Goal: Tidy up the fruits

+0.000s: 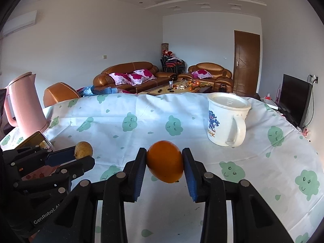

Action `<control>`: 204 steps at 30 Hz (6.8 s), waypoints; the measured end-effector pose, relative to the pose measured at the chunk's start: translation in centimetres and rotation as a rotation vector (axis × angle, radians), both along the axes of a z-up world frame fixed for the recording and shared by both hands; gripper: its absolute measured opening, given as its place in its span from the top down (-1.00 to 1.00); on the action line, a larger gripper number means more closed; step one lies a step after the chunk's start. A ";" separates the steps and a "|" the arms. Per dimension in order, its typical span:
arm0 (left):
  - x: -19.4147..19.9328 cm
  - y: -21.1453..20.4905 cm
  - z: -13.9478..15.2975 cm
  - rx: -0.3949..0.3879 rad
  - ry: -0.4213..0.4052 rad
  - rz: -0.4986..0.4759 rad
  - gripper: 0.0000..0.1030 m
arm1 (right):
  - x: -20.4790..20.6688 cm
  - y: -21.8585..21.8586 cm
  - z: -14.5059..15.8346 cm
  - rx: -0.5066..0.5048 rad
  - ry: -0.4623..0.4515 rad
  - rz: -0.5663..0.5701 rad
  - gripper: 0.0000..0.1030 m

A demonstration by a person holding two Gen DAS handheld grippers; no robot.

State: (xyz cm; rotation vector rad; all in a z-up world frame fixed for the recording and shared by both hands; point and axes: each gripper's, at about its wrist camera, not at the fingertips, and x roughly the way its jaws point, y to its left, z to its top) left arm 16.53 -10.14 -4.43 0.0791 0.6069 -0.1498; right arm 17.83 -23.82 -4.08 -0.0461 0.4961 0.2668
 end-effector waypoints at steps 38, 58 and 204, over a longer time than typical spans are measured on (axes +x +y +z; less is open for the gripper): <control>-7.3 5.1 1.6 -0.017 -0.113 0.064 0.47 | -4.5 6.4 0.2 -0.032 -0.036 0.150 0.26; -8.8 8.1 2.7 -0.023 -0.154 0.121 0.47 | -5.9 9.7 1.6 -0.060 -0.073 0.222 0.26; -15.9 18.4 3.1 0.020 -0.174 0.387 -0.89 | -10.8 15.3 3.4 -0.034 -0.080 0.355 -0.33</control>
